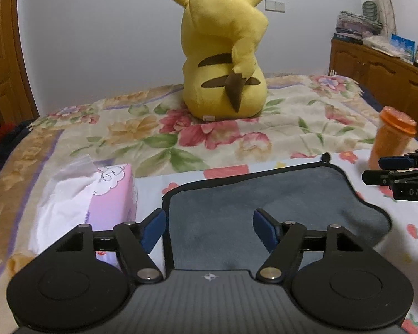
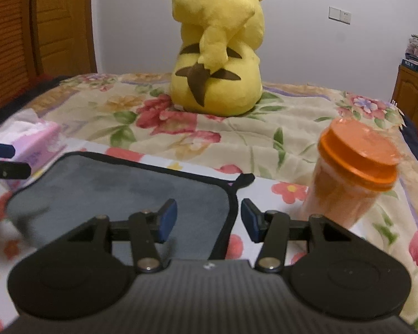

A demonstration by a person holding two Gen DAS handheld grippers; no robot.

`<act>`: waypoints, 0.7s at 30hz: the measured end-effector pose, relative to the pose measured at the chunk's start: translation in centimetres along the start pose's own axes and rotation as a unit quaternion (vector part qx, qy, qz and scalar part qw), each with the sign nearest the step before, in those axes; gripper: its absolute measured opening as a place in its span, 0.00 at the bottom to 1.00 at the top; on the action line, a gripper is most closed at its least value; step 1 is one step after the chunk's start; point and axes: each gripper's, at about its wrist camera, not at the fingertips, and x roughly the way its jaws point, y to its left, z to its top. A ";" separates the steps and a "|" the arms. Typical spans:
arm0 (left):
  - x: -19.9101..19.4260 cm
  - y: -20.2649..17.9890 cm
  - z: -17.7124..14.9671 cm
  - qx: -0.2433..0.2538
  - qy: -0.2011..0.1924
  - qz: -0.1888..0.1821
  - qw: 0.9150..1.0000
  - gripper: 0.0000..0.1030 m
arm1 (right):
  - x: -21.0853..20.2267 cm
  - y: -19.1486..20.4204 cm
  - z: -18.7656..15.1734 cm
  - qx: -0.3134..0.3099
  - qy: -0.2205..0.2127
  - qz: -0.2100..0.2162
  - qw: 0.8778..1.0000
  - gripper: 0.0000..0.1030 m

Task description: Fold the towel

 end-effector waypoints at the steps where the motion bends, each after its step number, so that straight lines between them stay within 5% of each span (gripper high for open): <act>1: -0.6 -0.1 0.1 0.000 -0.001 -0.001 1.000 0.75 | -0.6 0.1 0.1 0.002 -0.001 0.002 1.000 0.52; 5: -3.4 -0.5 0.2 -0.006 -0.010 -0.001 1.000 0.80 | -3.2 0.4 0.2 0.009 -0.002 0.011 1.000 0.56; 15: -10.2 -1.4 -0.7 -0.016 -0.024 -0.004 1.000 0.98 | -9.3 1.1 -0.4 0.016 -0.011 0.007 1.000 0.99; 21: -13.8 -1.9 -1.4 -0.004 -0.029 -0.006 1.000 1.00 | -11.8 1.6 -0.9 0.017 -0.008 0.005 1.000 1.00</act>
